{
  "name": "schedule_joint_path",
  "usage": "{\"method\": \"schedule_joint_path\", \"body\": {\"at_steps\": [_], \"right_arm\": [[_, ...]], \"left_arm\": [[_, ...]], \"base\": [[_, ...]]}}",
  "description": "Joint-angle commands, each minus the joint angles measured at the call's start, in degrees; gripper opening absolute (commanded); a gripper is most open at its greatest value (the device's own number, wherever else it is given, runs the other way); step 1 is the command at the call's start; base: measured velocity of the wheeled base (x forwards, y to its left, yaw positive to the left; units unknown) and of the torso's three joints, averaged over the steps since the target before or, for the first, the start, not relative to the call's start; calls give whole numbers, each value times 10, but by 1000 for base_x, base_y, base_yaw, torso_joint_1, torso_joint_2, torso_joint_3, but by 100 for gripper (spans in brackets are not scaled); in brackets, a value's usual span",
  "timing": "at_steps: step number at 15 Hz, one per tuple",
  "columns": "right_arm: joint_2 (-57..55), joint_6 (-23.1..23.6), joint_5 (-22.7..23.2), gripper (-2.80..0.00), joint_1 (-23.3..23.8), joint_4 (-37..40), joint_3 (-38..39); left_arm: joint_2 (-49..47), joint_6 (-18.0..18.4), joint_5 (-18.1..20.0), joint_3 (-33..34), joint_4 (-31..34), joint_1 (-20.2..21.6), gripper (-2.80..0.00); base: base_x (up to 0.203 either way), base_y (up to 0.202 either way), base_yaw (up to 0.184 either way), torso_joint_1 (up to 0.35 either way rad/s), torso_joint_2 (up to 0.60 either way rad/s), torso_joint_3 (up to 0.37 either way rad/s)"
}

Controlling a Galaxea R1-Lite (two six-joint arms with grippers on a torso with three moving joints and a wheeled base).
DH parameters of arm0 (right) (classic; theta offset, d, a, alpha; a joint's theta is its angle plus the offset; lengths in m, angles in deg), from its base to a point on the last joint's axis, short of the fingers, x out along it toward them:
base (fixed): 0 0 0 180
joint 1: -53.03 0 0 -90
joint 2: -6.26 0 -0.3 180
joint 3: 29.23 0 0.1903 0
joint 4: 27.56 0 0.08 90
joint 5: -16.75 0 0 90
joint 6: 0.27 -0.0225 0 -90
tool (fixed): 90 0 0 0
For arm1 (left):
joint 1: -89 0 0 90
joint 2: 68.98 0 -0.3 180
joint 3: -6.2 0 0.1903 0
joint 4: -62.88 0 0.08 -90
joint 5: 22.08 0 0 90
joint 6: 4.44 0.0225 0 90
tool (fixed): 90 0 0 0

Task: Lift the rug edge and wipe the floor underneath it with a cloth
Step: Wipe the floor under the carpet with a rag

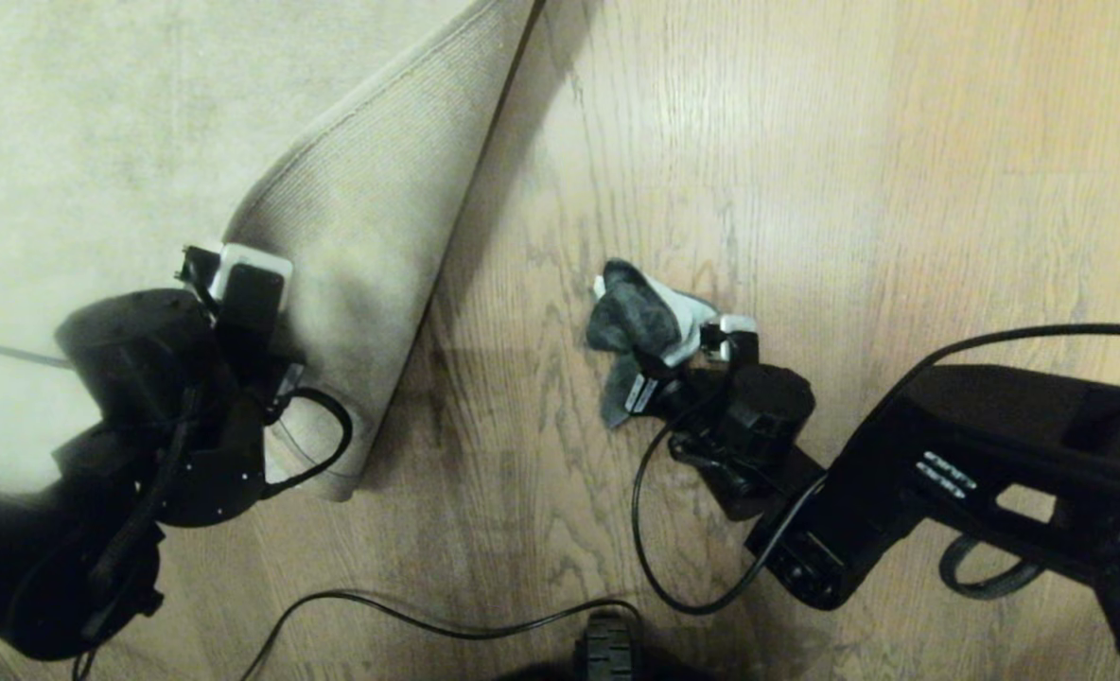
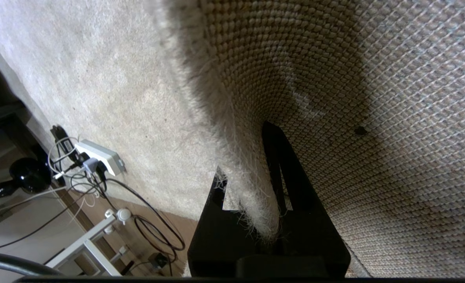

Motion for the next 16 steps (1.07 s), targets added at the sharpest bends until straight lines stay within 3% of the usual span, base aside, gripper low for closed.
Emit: {"method": "schedule_joint_path", "body": {"at_steps": [1,8,14,16], "right_arm": [[47,4,-4,-280,52,3,32],[196,25,-3,-280,114,1,198],[323,66,-2,-280,160,22,276],[362,83,23,-280,192,34,300]], "left_arm": [[0,2,-3,0,-4,0,-280],[-1,2,-2,0,-4,3,-280],[-4,2,-2,0,-4,1,-280],[-5,2,-2,0,-4,0,-280]], "base": [[0,0,0,0,0,0],[0,0,0,0,0,0],[0,0,0,0,0,0],[0,0,0,0,0,0]]}}
